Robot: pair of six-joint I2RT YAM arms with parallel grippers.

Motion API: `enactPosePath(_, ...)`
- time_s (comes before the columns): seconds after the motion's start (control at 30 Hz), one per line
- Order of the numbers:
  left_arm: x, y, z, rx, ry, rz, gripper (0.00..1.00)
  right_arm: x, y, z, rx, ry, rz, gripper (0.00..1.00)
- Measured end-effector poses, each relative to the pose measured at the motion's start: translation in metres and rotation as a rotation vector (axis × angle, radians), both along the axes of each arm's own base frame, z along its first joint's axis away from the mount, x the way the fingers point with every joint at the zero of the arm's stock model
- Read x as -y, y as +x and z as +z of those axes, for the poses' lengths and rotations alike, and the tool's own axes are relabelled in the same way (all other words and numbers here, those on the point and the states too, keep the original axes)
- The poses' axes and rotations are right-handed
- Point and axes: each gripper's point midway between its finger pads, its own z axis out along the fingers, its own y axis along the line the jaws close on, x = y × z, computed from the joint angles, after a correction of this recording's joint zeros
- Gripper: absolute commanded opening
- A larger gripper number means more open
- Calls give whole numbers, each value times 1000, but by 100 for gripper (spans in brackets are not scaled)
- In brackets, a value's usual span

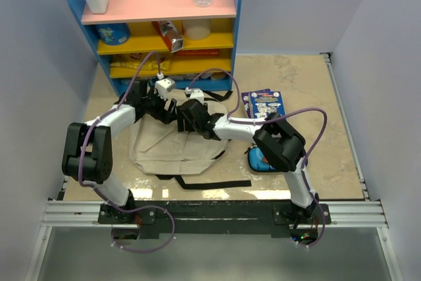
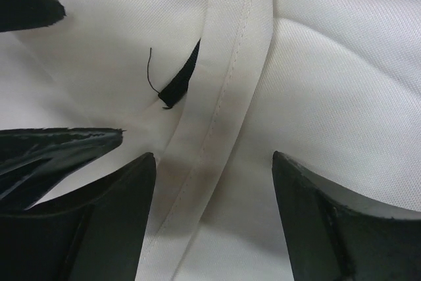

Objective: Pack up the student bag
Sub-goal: Unzip the student bag at the center of the board.

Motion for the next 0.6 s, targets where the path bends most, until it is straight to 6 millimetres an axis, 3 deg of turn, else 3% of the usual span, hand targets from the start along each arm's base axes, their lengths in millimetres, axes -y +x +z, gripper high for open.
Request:
enactPosePath(0.23, -2, 4, -9, -9, 13, 11, 81, -6, -3, -1, -17, 44, 7, 42)
enactPosePath(0.5, 2, 4, -11, -12, -4, -8, 82, 6, -15, -9, -32, 104, -7, 26)
enactPosePath(0.6, 7, 3, -14, -16, -1, -25, 82, 11, -20, -12, -43, 118, -12, 14)
